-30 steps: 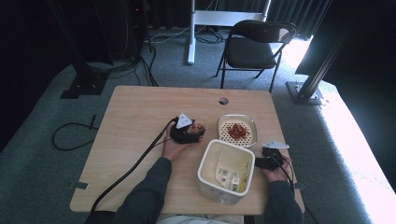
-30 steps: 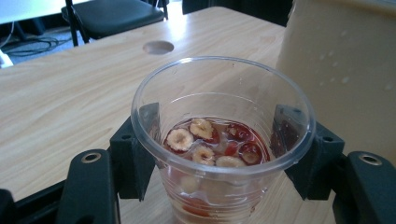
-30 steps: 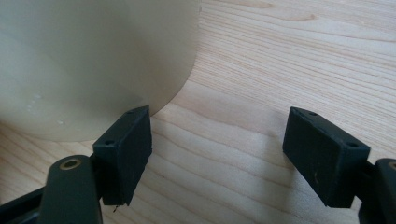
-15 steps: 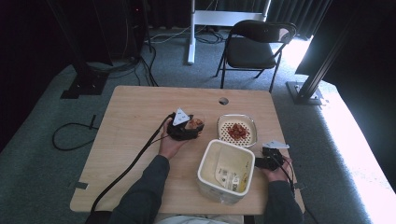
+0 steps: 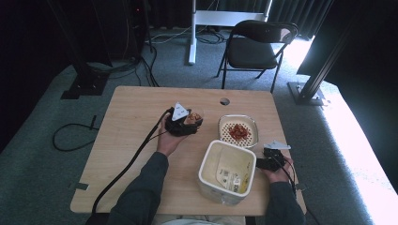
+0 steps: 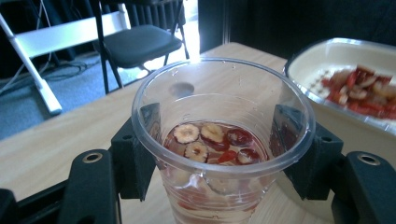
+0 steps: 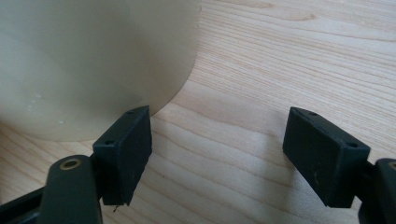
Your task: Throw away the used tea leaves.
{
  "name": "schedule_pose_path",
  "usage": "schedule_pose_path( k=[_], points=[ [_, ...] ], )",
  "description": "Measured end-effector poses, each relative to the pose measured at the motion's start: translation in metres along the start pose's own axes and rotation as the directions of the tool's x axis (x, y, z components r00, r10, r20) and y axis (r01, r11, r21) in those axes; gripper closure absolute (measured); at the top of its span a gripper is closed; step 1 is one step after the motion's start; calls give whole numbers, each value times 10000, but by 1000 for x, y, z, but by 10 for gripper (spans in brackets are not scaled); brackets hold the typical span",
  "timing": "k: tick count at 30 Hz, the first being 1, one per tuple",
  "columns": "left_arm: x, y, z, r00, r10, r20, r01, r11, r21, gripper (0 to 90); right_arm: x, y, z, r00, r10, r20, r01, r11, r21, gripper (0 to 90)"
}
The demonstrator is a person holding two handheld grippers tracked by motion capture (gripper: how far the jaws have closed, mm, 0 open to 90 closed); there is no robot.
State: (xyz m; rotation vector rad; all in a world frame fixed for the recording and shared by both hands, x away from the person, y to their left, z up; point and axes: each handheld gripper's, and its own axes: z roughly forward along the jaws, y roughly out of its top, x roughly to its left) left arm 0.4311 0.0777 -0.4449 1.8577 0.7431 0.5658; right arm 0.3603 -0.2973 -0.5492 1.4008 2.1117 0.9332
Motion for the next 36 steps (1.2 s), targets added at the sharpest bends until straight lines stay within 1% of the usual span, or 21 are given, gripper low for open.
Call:
schedule_pose_path(
  k=[1, 3, 4, 5, 7, 9, 12, 15, 20, 22, 24, 27, 29, 36],
  points=[
    [0, 3, -1, 10000, -59, 30, 59, 10000, 15, 353, 0, 0, 0, 10000, 1, -2, -1, 10000, 3, 232],
    [-2, 9, 0, 9999, 97, -61, -97, 9999, 26, 353, 0, 0, 0, 10000, 3, 2, -3, 10000, 1, 233],
    [-2, 9, 0, 9999, 97, -61, -97, 9999, 26, 353, 0, 0, 0, 10000, 3, 2, -3, 10000, 1, 233],
    [-4, 15, 2, 10000, 75, -33, -75, 9999, -83, 353, 0, 0, 0, 10000, 5, 4, -5, 10000, 1, 233],
    [-3, 20, 2, 10000, -50, -6, 49, 9999, -165, 353, 0, 0, 0, 10000, 8, 17, -8, 10000, 6, 232],
    [-4, 25, 4, 9999, 72, -91, -72, 10000, -59, 352, 1, -1, -1, 10000, 9, 12, -9, 10000, -1, 233],
    [-9, 35, 8, 9995, 295, -70, -294, 9995, 76, 352, 2, -2, -2, 10000, 3, -5, -3, 10000, -1, 233],
    [-14, 46, 14, 9992, 408, -44, -408, 9991, 109, 352, 3, -3, -3, 10000, 22, 1, -22, 10000, 4, 232],
    [-26, 65, 24, 9978, 667, 37, -667, 9978, -15, 352, 4, -6, -6, 10000, -37, -14, 37, 10000, -12, 233],
    [-30, 72, 28, 9975, 697, 108, -696, 9975, -72, 352, 4, -7, -7, 10000, -24, -11, 24, 10000, -11, 233],
    [-34, 77, 31, 9963, 847, 140, -846, 9964, -59, 352, 4, -8, -8, 10000, -13, -10, 13, 10000, -3, 233],
    [-39, 83, 34, 9949, 987, 223, -984, 9951, -124, 352, 4, -9, -9, 10000, -23, -8, 23, 10000, -13, 233],
    [-41, 87, 37, 9939, 1070, 260, -1069, 9943, -55, 352, 5, -9, -10, 10000, -12, -4, 12, 10000, 0, 233],
    [-48, 95, 42, 9920, 1179, 440, -1173, 9930, -172, 352, 5, -10, -11, 10000, 6, 3, -6, 10000, -7, 232]
  ],
)
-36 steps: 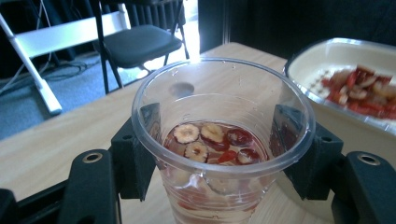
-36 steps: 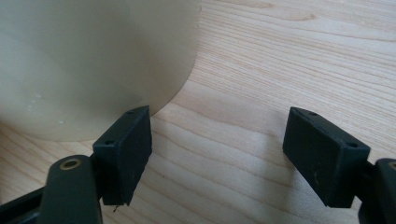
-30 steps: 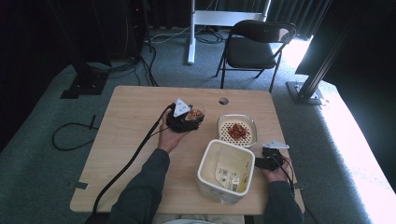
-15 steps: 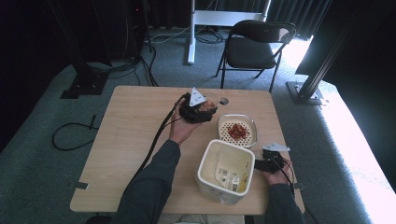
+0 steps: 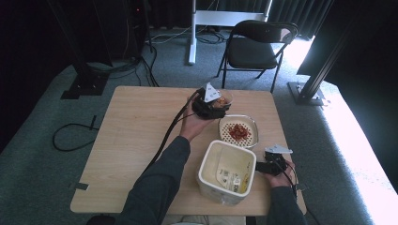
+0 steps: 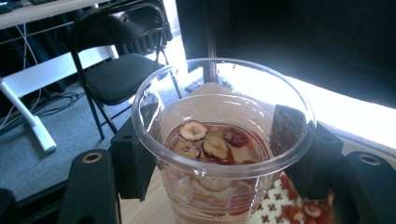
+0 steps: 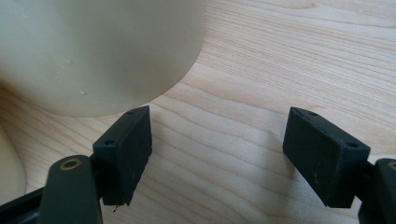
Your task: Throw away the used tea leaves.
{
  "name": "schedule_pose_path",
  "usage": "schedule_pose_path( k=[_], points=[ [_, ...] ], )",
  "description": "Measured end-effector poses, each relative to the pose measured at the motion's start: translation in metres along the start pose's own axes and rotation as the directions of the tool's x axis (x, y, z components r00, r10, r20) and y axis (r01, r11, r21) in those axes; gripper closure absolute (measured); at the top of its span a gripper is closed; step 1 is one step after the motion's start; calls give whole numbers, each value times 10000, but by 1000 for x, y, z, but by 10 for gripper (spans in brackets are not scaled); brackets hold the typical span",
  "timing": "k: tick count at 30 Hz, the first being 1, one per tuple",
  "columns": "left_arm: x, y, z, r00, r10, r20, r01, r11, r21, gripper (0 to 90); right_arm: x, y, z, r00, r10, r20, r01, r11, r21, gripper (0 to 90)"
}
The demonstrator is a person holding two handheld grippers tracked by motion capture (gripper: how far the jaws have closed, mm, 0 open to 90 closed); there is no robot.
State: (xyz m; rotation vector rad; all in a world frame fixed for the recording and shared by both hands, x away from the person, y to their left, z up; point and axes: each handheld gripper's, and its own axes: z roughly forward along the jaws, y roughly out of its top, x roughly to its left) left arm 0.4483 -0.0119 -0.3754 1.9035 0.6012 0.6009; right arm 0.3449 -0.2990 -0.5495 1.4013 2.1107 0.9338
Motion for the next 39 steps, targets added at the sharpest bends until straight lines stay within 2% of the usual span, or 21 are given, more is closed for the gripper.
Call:
schedule_pose_path(
  k=[5, 7, 8, 9, 10, 14, 17, 19, 21, 24, 28, 30, 33, 37, 39],
  points=[
    [-4, 2, 2, 9999, 63, 129, -64, 10000, 24, 352, -1, -1, -2, 10000, 17, 20, -17, 10000, -18, 262],
    [-5, 4, 3, 9997, 40, 247, -40, 10000, -10, 352, -2, 0, -6, 9997, 182, 177, -185, 9996, 220, 375],
    [-6, 5, 3, 9995, 60, 324, -60, 10000, -2, 352, -5, 2, -9, 9985, 462, 308, -473, 9983, 332, 400],
    [-7, 7, 3, 9992, 102, 382, -102, 9999, -1, 352, -7, 3, -14, 9967, 731, 350, -737, 9972, 149, 412],
    [-8, 9, 4, 9990, 126, 421, -126, 9999, -8, 352, -10, 5, -22, 9946, 941, 435, -931, 9953, -262, 418],
    [-11, 17, 6, 9977, 48, 675, -39, 9999, -138, 352, -15, 18, -51, 9926, 1056, 600, -956, 9841, -1499, 395],
    [-15, 20, 9, 9966, 3, 830, 15, 9998, -212, 352, -14, 29, -67, 9939, 991, 485, -875, 9758, -2002, 338],
    [-20, 24, 11, 9950, 86, 998, -69, 9998, -169, 352, -9, 41, -76, 9973, 684, 272, -594, 9662, -2510, 310],
    [-26, 27, 13, 9934, 239, 1123, -225, 9997, -137, 352, -2, 52, -81, 9994, 348, 64, -317, 9606, -2760, 298],
    [-34, 32, 16, 9902, 247, 1374, -213, 9994, -256, 352, 6, 67, -80, 10000, 7, -22, -13, 9582, -2861, 285],
    [-44, 36, 20, 9849, 137, 1729, -72, 9992, -381, 352, 18, 88, -77, 9979, -598, -256, 481, 9433, -3284, 255],
    [-48, 37, 22, 9807, 79, 1954, -7, 9993, -371, 352, 24, 99, -74, 9955, -850, -407, 651, 9327, -3547, 237],
    [-54, 37, 24, 9706, 46, 2406, 49, 9992, -389, 352, 27, 111, -70, 9939, -1026, -411, 797, 9231, -3763, 216],
    [-60, 38, 26, 9653, 215, 2604, -127, 9993, -356, 352, 28, 121, -61, 9905, -1155, -745, 771, 9157, -3943, 206],
    [-62, 38, 26, 9624, 169, 2710, -71, 9993, -372, 352, 28, 125, -56, 9890, -1216, -846, 780, 9129, -4008, 199]
  ],
)
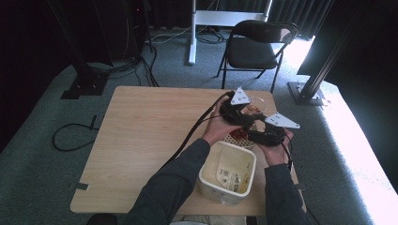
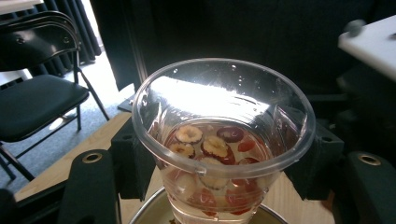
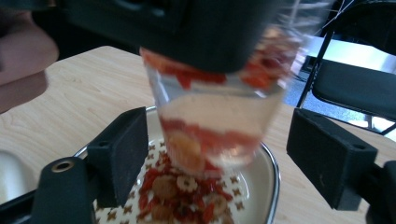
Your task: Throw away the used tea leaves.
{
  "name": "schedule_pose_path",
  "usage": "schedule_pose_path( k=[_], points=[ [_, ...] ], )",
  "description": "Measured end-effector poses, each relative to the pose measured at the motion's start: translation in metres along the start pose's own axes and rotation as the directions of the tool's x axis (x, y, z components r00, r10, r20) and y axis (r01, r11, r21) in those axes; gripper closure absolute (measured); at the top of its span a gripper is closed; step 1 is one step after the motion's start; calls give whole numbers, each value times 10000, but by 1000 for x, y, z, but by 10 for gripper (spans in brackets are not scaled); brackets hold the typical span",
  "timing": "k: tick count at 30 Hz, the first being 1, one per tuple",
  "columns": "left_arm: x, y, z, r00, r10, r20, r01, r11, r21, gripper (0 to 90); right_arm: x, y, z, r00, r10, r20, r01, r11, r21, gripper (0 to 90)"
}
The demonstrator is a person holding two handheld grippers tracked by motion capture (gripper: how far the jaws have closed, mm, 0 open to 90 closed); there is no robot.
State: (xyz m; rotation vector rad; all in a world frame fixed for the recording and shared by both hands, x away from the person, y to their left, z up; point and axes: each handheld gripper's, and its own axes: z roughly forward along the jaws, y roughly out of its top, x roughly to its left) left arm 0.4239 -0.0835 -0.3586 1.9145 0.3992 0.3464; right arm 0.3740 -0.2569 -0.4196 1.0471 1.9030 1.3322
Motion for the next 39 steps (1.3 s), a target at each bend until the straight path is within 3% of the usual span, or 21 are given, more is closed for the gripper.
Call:
schedule_pose_path(
  k=[5, 9, 25, 31, 39],
  points=[
    [-1, 2, 1, 9988, -261, 415, 268, 9995, -166, 352, 1, 1, 11, 9998, -30, -180, 28, 9999, -116, 235],
    [-1, 2, 2, 9986, -268, 450, 273, 9996, -110, 350, -2, -1, 14, 9995, 173, -250, -180, 9995, -258, 400],
    [-1, 0, 1, 9965, -399, 729, 402, 9992, -18, 271, -3, -8, 7, 9999, -141, 46, 143, 9991, -390, 430],
    [0, 1, -5, 9948, -430, 918, 439, 9990, -76, 254, -9, -13, 5, 9994, 301, 160, -292, 9982, -516, 434],
    [6, -5, -26, 9982, -233, 549, 240, 9996, -118, 253, -18, -16, -1, 9980, 231, 583, -208, 9990, -392, 434]
  ],
)
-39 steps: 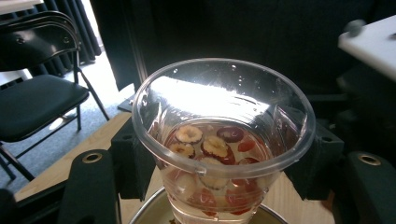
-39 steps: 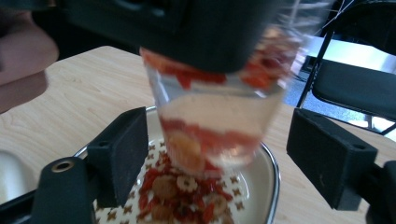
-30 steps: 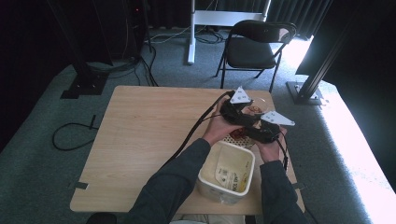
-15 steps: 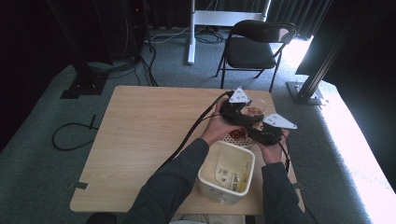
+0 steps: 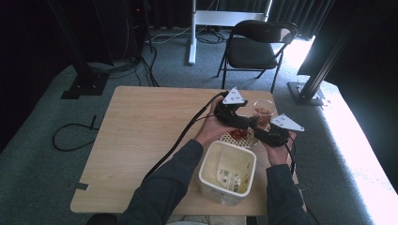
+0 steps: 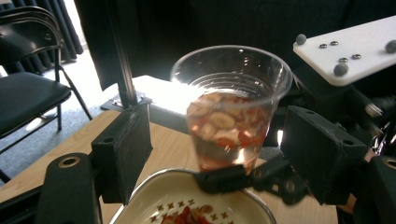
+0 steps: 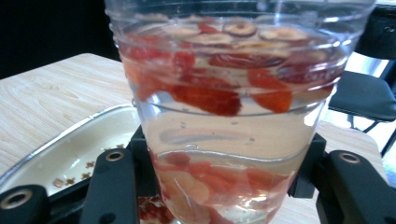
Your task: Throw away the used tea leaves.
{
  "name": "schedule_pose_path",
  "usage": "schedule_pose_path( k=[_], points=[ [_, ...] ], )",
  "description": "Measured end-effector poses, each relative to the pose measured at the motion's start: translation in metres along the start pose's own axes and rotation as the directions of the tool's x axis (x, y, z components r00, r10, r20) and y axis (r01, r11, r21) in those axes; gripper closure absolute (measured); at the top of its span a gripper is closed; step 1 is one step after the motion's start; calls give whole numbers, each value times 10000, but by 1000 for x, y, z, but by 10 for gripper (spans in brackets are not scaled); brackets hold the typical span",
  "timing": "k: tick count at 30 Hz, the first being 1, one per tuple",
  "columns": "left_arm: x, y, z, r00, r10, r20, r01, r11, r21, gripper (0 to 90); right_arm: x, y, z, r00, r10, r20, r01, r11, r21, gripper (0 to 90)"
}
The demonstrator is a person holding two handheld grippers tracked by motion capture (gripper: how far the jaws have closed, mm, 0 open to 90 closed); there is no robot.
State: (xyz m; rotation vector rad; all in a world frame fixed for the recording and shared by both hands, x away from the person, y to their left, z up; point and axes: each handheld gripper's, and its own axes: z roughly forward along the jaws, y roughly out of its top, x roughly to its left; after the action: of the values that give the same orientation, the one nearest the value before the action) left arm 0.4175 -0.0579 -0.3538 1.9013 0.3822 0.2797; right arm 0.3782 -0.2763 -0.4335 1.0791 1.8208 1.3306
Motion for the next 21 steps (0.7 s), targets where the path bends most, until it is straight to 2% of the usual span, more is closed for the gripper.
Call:
schedule_pose_path(
  k=[3, 7, 11, 13, 18, 21],
  points=[
    [2, -2, -9, 9997, 78, -214, -78, 10000, 1, 253, -4, -3, -2, 9999, -21, 145, 21, 10000, 53, 434],
    [5, -7, -25, 9969, 444, -656, -439, 9990, 87, 254, -8, -4, -5, 9990, -214, 385, 208, 9996, 174, 434],
    [14, -19, -42, 9937, 278, -1081, -283, 9996, -30, 256, -11, -4, -7, 9978, -349, 570, 336, 9992, 234, 435],
    [19, -27, -50, 9919, 171, -1258, -165, 9998, 60, 256, -13, -5, -8, 9970, -363, 682, 342, 9989, 310, 435],
    [30, -44, -68, 9845, 203, -1745, -130, 9990, 427, 257, -17, -6, -9, 9949, -543, 845, 498, 9973, 538, 436],
    [35, -54, -81, 9798, 107, -1995, -26, 9991, 412, 257, -18, -7, -9, 9920, -760, 1011, 697, 9955, 650, 437]
  ],
)
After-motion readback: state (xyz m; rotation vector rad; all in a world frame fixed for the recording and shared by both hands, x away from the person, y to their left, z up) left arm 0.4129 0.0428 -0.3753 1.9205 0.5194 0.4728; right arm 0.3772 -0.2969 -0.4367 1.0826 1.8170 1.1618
